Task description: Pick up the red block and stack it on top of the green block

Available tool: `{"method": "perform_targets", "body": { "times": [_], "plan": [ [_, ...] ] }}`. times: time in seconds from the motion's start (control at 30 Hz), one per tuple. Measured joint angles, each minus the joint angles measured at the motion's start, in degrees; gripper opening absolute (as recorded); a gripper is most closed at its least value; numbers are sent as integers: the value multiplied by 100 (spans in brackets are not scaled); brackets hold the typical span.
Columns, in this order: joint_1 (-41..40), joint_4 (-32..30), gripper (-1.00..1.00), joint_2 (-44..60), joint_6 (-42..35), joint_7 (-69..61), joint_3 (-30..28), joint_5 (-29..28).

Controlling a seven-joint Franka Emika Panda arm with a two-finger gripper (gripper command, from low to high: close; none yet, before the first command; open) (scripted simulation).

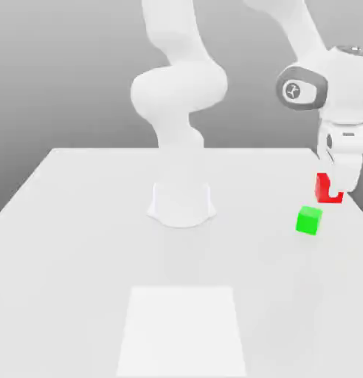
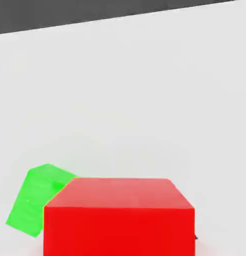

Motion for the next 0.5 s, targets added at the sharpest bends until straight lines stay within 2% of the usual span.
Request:
{"method": "perform_targets", "body": {
  "times": [0.17, 0.5],
  "plan": [
    [-298, -116, -100, 292, 239, 308, 427, -668],
    [-1309, -112, -100, 1173, 690, 1553, 894, -2501]
  ]
}}
